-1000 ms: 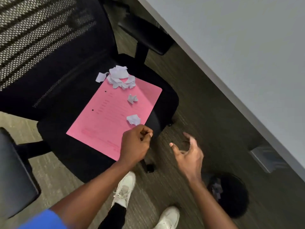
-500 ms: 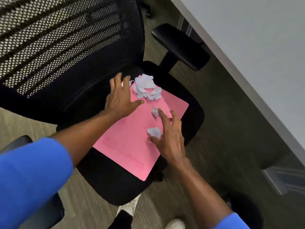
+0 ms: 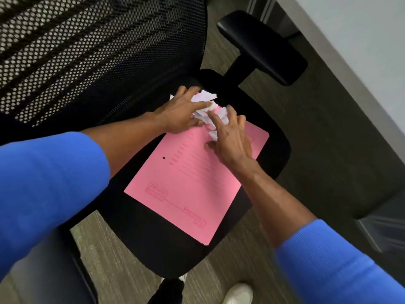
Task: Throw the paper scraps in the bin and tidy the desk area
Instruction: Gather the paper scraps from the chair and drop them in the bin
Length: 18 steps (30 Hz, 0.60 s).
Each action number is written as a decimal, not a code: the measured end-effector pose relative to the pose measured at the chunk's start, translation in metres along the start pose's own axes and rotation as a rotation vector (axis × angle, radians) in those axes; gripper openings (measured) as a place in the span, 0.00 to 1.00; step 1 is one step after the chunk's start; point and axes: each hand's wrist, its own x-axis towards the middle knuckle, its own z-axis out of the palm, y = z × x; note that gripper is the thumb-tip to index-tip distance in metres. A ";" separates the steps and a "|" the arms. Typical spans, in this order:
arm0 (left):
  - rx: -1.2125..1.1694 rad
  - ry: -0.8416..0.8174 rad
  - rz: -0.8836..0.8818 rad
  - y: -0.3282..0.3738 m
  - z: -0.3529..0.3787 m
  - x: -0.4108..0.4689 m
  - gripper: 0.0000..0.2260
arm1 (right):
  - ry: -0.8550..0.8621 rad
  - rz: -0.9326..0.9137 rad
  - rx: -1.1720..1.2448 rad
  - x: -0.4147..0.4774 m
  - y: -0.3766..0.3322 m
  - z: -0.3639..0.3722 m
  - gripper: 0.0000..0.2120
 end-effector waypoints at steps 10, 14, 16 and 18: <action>-0.240 0.205 -0.164 -0.010 0.000 -0.009 0.16 | 0.066 -0.056 -0.044 0.003 -0.004 0.002 0.14; -0.282 0.316 -0.211 -0.011 0.002 -0.016 0.14 | 0.130 -0.062 -0.015 -0.007 -0.003 0.008 0.11; -0.281 0.371 -0.236 -0.010 0.003 -0.020 0.13 | 0.150 -0.053 0.009 -0.012 -0.003 0.012 0.12; -0.273 0.413 -0.254 -0.007 0.002 -0.026 0.13 | 0.165 -0.036 0.040 -0.019 -0.001 0.015 0.11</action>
